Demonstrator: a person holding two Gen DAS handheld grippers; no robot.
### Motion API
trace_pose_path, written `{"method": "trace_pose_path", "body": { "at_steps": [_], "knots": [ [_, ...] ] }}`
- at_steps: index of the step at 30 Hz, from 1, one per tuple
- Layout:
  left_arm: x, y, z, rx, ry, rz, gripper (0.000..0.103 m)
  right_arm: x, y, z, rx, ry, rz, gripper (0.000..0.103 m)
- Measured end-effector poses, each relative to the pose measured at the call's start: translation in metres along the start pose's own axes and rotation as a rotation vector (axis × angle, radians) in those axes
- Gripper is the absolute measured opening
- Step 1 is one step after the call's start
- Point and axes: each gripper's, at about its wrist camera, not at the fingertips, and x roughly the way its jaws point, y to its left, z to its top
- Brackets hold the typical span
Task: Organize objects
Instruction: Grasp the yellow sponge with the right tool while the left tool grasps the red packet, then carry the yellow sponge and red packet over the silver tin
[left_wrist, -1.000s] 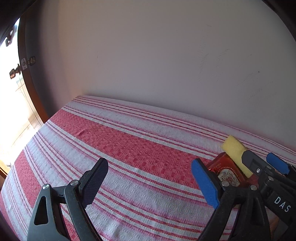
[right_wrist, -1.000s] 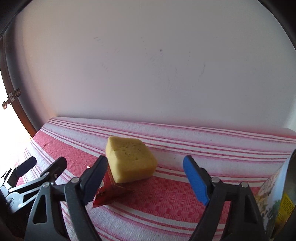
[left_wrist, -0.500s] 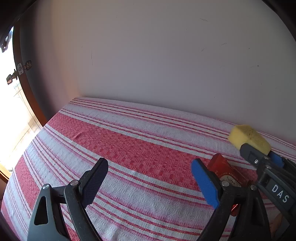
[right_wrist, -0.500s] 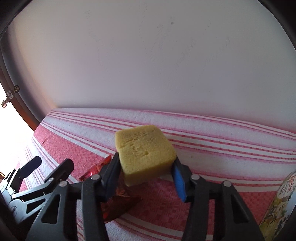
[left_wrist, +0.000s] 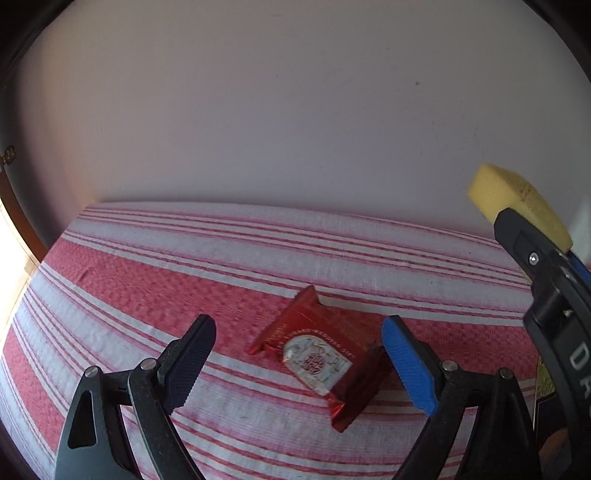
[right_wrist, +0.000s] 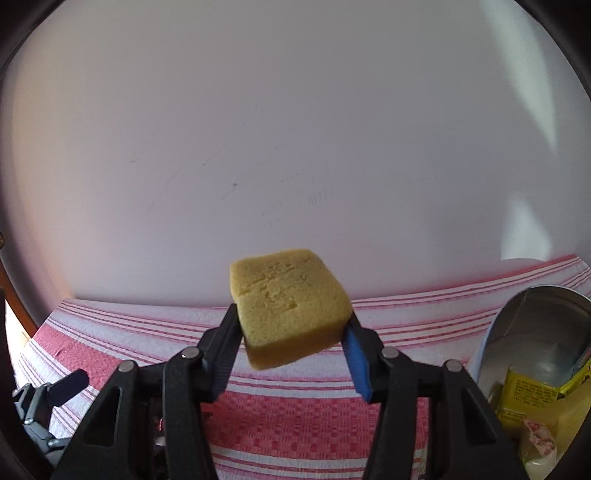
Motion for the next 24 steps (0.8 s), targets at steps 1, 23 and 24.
{"method": "trace_pose_path", "body": {
  "at_steps": [1,23,24],
  "knots": [
    [0.006,-0.003,0.001,-0.008,0.015,0.024,0.093,0.0,0.002,0.0,-0.006,-0.004,-0.003,0.053],
    [-0.044,0.023,-0.013,-0.104,-0.233,0.169,0.039,-0.01,0.017,-0.011,-0.033,-0.026,-0.038,0.053],
    [-0.053,0.025,-0.016,-0.097,-0.261,0.18,0.039,-0.015,0.017,-0.014,-0.032,-0.032,-0.039,0.053]
  ]
}}
